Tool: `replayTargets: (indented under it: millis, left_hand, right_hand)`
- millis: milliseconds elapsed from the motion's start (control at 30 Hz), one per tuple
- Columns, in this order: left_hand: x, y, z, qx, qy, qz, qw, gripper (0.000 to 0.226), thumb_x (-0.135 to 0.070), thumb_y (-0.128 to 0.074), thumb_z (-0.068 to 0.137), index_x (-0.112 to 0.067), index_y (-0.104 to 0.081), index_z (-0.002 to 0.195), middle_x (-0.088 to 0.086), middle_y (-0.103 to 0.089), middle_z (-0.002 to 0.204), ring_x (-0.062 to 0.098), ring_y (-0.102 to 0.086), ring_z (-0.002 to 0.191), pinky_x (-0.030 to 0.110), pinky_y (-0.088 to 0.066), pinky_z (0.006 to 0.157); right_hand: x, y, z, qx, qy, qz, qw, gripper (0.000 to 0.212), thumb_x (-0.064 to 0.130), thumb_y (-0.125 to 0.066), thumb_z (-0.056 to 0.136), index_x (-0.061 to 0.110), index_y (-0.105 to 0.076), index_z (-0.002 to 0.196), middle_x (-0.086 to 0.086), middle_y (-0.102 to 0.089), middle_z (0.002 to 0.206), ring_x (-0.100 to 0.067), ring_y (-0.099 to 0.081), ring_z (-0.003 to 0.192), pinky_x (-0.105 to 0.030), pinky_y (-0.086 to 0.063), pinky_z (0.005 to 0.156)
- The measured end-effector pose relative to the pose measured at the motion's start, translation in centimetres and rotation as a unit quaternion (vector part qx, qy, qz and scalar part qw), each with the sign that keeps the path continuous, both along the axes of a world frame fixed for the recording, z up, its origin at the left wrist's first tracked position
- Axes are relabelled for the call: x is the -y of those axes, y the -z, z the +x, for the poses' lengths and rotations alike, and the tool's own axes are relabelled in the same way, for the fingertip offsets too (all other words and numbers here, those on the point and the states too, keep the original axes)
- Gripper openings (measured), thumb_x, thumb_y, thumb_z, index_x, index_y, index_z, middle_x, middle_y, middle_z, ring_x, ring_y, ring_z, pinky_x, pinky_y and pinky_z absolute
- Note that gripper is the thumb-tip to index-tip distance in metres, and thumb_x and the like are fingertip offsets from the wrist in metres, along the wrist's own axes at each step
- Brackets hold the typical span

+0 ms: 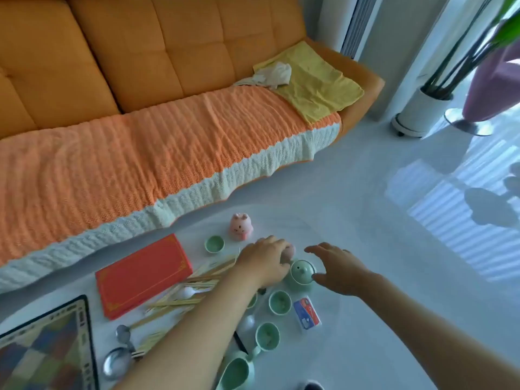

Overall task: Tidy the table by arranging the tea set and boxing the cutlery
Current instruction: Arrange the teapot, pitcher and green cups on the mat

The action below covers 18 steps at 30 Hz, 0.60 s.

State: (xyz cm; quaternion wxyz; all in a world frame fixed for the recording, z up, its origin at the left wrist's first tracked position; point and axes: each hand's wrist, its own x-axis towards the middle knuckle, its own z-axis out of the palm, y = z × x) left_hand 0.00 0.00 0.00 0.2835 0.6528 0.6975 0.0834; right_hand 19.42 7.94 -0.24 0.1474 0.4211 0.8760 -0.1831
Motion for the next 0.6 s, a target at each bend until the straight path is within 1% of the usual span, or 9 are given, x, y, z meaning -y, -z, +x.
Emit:
replayTargets:
  millis: [100, 167, 267, 367, 467, 533, 600]
  left_hand:
    - [-1.2, 4.3, 1.2, -0.046, 0.024, 0.003, 0.999, 0.036, -0.031, -0.054, 0.089, -0.025, -0.052, 0.124, 0.001, -0.054, 0.128, 0.025, -0.049, 0.120, 0.035, -0.036, 0.096]
    - [-1.7, 7.2, 1.5, -0.081, 0.012, 0.007, 0.997, 0.040, -0.035, -0.054, 0.088, -0.022, -0.051, 0.126, 0.002, -0.056, 0.129, 0.025, -0.049, 0.120, 0.037, -0.036, 0.100]
    - [-2.2, 11.1, 2.0, -0.117, -0.019, 0.030, 0.992, 0.045, -0.044, -0.053, 0.089, -0.019, -0.051, 0.126, 0.003, -0.057, 0.128, 0.026, -0.050, 0.119, 0.039, -0.037, 0.100]
    - [-2.2, 14.0, 2.4, -0.149, -0.029, 0.025, 0.988, 0.047, -0.051, -0.049, 0.090, -0.018, -0.051, 0.124, 0.004, -0.058, 0.127, 0.027, -0.051, 0.119, 0.044, -0.033, 0.106]
    - [-2.1, 15.8, 2.7, -0.164, -0.033, 0.046, 0.985, 0.045, -0.052, -0.048, 0.090, -0.019, -0.052, 0.120, 0.004, -0.064, 0.122, 0.027, -0.056, 0.116, 0.048, -0.028, 0.110]
    - [-2.0, 16.6, 2.9, -0.160, -0.041, 0.069, 0.984, 0.040, -0.050, -0.050, 0.090, -0.020, -0.053, 0.116, 0.003, -0.066, 0.117, 0.027, -0.057, 0.113, 0.048, -0.030, 0.109]
    - [-1.8, 16.7, 3.1, -0.159, -0.059, 0.100, 0.980, 0.033, -0.047, -0.050, 0.089, -0.021, -0.055, 0.110, 0.001, -0.067, 0.113, 0.027, -0.058, 0.107, 0.043, -0.034, 0.102]
  right_hand:
    - [-0.9, 4.2, 0.4, 0.013, -0.001, 0.000, 1.000, 0.077, 0.045, -0.065, 0.083, 0.030, -0.028, 0.150, 0.000, -0.040, 0.149, -0.023, -0.045, 0.131, -0.039, -0.031, 0.110]
    - [-1.5, 6.7, 0.5, 0.028, -0.005, 0.003, 1.000, 0.088, 0.050, -0.068, 0.080, 0.029, -0.022, 0.152, -0.001, -0.038, 0.150, -0.025, -0.044, 0.132, -0.040, -0.029, 0.111]
    - [-2.2, 9.9, 0.2, 0.034, -0.015, 0.005, 0.999, 0.100, 0.059, -0.071, 0.074, 0.028, -0.017, 0.153, -0.001, -0.037, 0.150, -0.025, -0.045, 0.131, -0.042, -0.030, 0.110]
    - [-2.7, 12.3, -0.2, 0.031, -0.013, 0.013, 0.999, 0.102, 0.064, -0.074, 0.067, 0.032, -0.023, 0.149, 0.002, -0.045, 0.141, -0.023, -0.052, 0.121, -0.039, -0.038, 0.104]
    - [-3.0, 13.9, -0.4, 0.008, -0.004, -0.006, 1.000, 0.100, 0.062, -0.080, 0.059, 0.033, -0.032, 0.142, 0.004, -0.050, 0.128, -0.021, -0.057, 0.107, -0.037, -0.047, 0.093]
    - [-3.2, 14.5, -0.2, -0.018, 0.007, -0.007, 1.000, 0.098, 0.060, -0.083, 0.056, 0.033, -0.036, 0.138, 0.005, -0.051, 0.123, -0.019, -0.056, 0.102, -0.034, -0.049, 0.089]
    - [-3.1, 14.9, 0.0, -0.040, 0.010, 0.006, 0.999, 0.097, 0.059, -0.083, 0.054, 0.032, -0.038, 0.135, 0.004, -0.051, 0.119, -0.018, -0.055, 0.099, -0.034, -0.050, 0.088]
